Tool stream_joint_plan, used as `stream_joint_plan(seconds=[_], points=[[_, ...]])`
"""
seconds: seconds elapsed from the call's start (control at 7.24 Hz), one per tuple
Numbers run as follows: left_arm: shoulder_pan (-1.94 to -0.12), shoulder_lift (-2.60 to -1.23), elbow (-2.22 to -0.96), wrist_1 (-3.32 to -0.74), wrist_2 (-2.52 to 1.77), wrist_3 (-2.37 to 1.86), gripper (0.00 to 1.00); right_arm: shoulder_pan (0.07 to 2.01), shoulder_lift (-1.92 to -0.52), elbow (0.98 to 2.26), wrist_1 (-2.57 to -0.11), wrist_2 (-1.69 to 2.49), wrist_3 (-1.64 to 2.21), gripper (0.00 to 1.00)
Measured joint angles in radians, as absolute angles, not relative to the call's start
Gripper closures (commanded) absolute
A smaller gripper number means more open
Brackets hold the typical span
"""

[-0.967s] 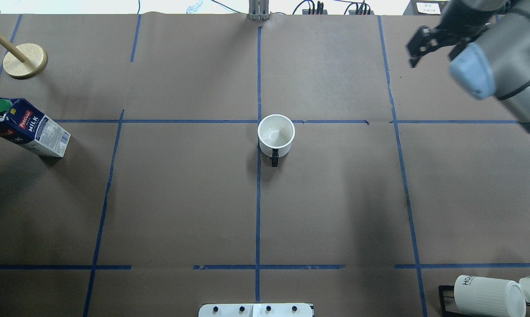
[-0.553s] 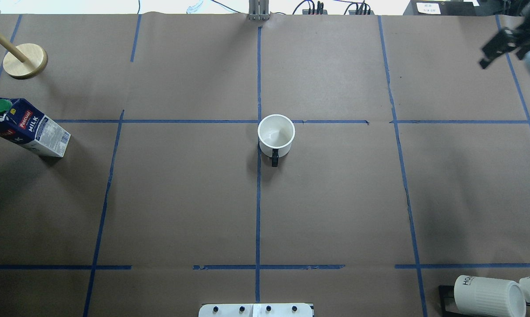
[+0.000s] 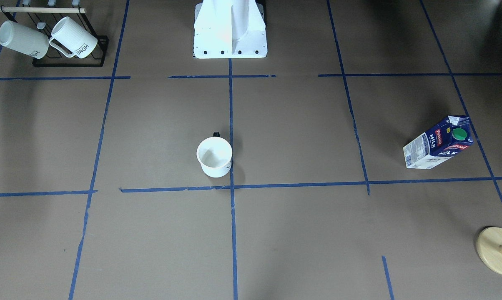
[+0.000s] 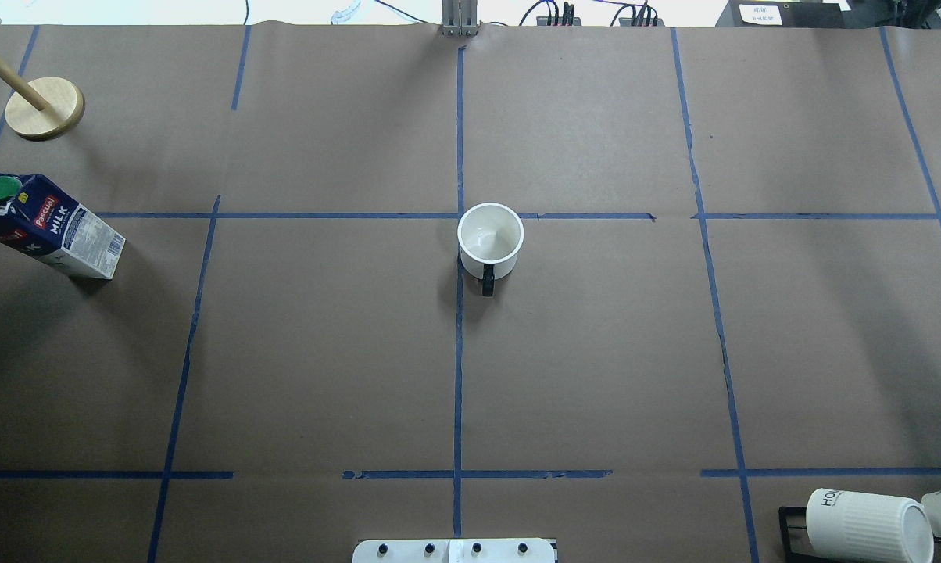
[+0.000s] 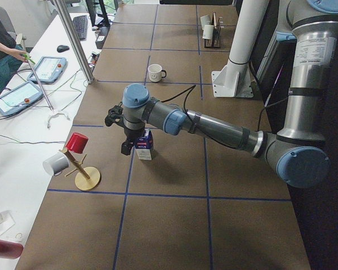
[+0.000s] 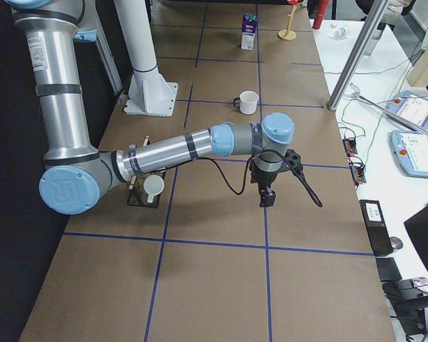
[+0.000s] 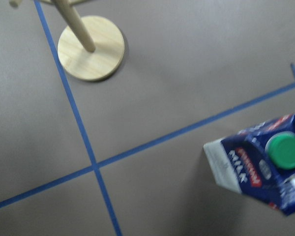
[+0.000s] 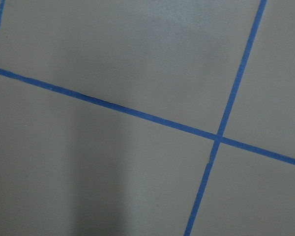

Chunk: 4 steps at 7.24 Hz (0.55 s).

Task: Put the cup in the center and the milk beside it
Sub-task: 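Move the left gripper down onto the milk carton's top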

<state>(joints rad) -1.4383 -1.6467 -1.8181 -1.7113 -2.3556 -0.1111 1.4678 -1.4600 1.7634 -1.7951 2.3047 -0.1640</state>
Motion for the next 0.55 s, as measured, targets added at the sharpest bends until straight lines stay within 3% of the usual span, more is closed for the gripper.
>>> stream_joint_plan(seconds=[0.55], points=[[-1.273, -1.810, -1.746, -1.674, -2.328, -0.420, 0.00, 1.471, -1.469, 1.764, -1.787, 2.306, -0.158, 0.00]])
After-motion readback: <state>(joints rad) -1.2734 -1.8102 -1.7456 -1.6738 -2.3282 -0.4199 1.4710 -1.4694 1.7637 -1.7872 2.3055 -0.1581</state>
